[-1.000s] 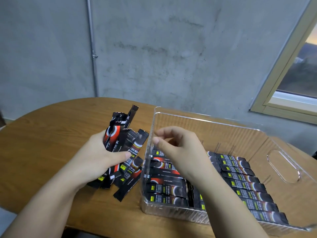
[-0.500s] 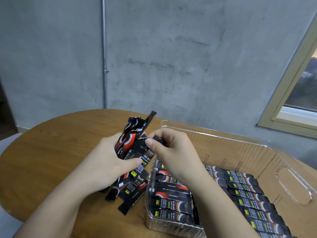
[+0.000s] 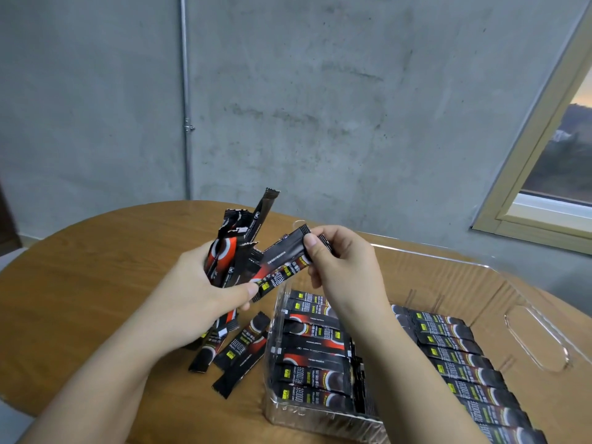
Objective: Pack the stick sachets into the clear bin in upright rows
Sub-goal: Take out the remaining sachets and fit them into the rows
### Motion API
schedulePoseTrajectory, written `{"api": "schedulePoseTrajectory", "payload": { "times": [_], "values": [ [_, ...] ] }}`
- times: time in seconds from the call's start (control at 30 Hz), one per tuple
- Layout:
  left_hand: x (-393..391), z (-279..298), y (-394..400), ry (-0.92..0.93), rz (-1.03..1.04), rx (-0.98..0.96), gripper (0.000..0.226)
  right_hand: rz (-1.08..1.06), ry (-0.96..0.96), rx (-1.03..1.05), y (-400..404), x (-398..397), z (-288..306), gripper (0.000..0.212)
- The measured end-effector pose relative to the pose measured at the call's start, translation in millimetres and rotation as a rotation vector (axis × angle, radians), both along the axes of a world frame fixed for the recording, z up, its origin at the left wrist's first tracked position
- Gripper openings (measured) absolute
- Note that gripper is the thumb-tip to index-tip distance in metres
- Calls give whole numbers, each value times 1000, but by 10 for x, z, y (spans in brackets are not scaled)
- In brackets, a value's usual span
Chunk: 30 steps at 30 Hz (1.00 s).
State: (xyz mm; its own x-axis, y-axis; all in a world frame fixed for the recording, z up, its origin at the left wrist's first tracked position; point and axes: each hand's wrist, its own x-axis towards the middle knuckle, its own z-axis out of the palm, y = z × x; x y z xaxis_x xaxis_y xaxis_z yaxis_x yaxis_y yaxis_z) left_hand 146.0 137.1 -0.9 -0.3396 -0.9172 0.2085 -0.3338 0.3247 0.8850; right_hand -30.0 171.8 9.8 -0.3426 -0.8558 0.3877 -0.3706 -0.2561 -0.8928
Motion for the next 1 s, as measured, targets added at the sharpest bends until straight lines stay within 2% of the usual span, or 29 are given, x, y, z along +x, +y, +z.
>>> {"api": "schedulePoseTrajectory", "payload": {
  "times": [0.17,0.27,0.37,0.47,0.57,0.67,0.9,1.0],
  "values": [
    [-20,-2,-26,32,102,-15,12,15,-114,8,-26,-122,-1,11],
    [-1,-45,-92,43,200,-1,12,-77,-229,-23,-77,-364,5,13],
    [16,-164,-154,-11,235,44,10,-195,-252,99,-126,-662,-93,20],
    [4,-278,-178,-40,234,91,9,-243,-149,334,-165,-821,-241,22],
    [-11,-322,-187,-71,222,110,9,-287,93,504,-228,-871,-323,17],
    [-11,-329,-190,-108,201,102,10,-286,239,631,-359,-892,-360,15],
    [-15,-302,-151,-85,182,90,11,-334,284,708,-629,-896,-595,16],
    [-1,-293,-132,-82,183,88,12,-340,421,717,-548,-816,-572,17]
  ]
}}
